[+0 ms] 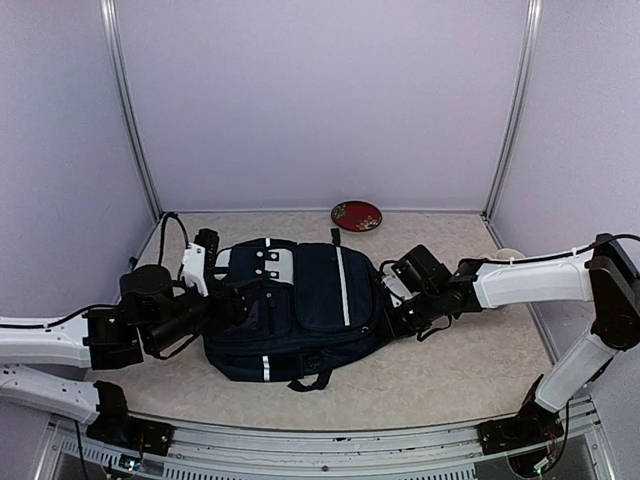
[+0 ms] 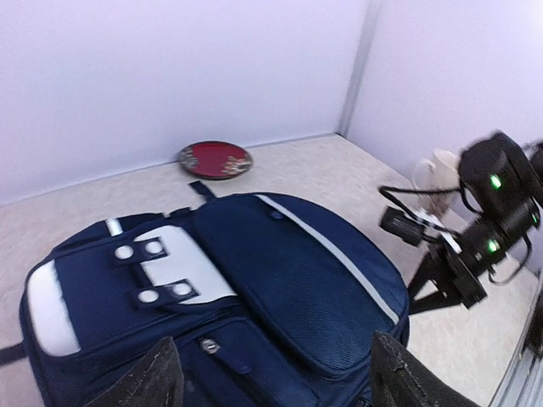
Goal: Pack the student bag
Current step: Zip the student bag into the largest pocket of the bag, then hold the largest pocket of the student bag.
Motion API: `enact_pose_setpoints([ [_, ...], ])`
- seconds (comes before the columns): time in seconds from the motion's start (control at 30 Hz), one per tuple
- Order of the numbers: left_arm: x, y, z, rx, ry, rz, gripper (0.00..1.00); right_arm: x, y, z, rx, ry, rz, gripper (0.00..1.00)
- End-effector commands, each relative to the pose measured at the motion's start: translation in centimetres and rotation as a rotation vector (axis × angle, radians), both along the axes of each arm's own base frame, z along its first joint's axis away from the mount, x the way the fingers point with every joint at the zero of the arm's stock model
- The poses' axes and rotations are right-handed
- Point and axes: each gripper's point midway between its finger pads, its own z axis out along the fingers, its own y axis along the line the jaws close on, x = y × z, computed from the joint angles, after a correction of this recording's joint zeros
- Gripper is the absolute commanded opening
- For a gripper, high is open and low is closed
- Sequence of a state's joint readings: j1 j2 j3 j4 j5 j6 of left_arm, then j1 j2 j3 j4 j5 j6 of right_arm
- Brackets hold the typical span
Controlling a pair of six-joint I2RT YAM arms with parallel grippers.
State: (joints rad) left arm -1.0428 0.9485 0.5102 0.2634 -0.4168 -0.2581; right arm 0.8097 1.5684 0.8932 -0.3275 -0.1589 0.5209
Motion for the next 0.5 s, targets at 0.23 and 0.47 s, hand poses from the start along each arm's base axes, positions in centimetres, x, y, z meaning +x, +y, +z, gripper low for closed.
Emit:
enact_pose_setpoints([
  [0.23, -6.2, -11.9, -9.3, 0.57, -0.141, -0.529, 0.47, -0.2, 1.8, 1.0, 0.061, 0.002, 0.049, 0.0],
  [0.47, -4.3, -12.3, -14.0, 0.823, -0.092, -0.49, 0.47, -0.4, 2.1, 0.7, 0.073, 0.019, 0.057, 0.0],
])
